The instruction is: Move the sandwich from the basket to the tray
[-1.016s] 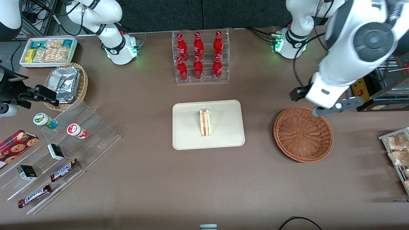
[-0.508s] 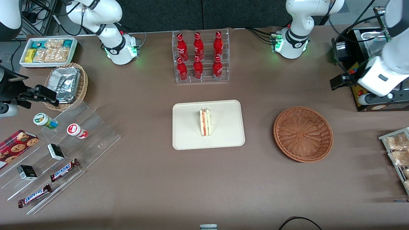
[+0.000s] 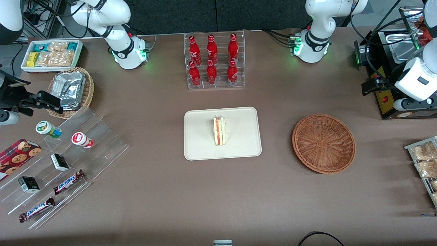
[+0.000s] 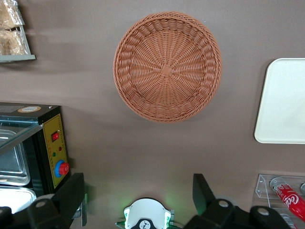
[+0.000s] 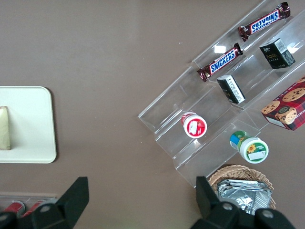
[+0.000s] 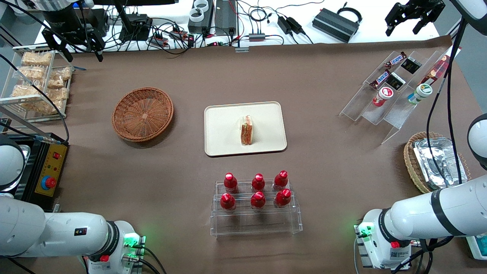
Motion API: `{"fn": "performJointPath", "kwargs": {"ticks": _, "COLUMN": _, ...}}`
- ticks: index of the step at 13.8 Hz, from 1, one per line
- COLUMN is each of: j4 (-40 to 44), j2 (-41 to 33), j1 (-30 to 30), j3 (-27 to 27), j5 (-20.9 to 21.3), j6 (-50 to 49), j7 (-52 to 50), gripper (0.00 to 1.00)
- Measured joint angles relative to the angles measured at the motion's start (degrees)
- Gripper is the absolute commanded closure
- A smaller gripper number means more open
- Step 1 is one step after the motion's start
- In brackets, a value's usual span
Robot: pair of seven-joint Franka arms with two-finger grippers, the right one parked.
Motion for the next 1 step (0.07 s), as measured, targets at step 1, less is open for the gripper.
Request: {"fn": "performJointPath", "kwargs": {"ticks": 1, "j4": 0.4, "j2": 0.0, "j1": 0.0, "j3": 0.0, "j5": 0.0, "j6": 0.0, "j7": 0.5, "gripper": 0.0}}
